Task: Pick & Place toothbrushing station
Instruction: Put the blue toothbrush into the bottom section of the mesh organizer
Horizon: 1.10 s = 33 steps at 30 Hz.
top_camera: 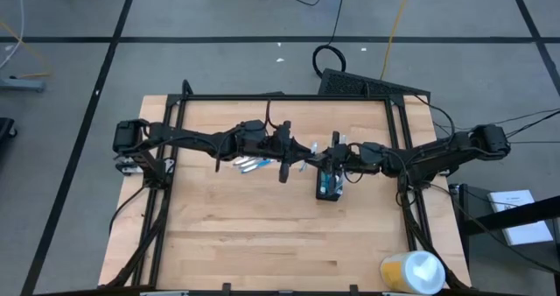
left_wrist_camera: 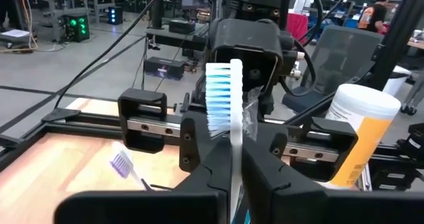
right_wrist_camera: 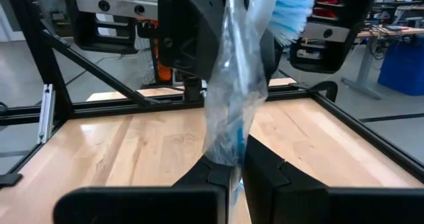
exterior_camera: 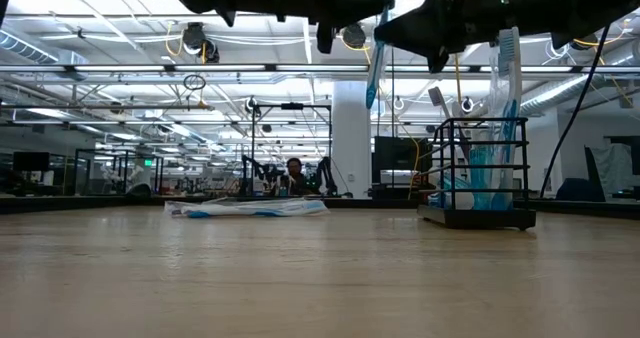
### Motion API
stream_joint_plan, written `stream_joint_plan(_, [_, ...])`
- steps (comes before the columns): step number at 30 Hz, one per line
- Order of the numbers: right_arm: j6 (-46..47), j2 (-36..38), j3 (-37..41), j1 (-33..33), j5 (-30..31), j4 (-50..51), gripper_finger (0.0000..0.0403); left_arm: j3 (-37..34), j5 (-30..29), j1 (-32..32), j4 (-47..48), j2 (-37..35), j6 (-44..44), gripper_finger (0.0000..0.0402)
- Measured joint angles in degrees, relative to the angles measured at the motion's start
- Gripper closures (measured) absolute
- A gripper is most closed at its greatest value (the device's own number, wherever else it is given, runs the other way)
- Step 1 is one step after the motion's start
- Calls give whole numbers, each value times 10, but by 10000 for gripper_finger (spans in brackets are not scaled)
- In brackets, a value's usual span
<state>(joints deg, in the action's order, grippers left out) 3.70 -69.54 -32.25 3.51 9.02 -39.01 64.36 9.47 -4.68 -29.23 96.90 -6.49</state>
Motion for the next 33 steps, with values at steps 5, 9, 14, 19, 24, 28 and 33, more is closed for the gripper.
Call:
stream_joint_plan(5, [0,17,0,1,-2,3,361,0,27,4,-32,0,14,390])
stream_joint_plan(9, [1,58,0,1,-4,34,309,-10,40,10,-96,0,31,390])
stream_joint_plan(14, [1,124,0,4,-2,106,265,-30,78,10,-158,0,46,390])
stream_joint_plan(19, [-1,202,0,4,-3,148,245,-63,109,19,-206,0,59,390])
stream_joint_plan(24, [-34,254,0,4,-2,142,239,-81,114,29,-263,10,63,390])
stream_joint_plan(28, [-57,267,0,4,-1,139,239,-79,113,34,-340,59,44,390])
stream_joint_plan(33, [-60,265,0,4,-1,142,240,-71,117,22,-436,120,7,390])
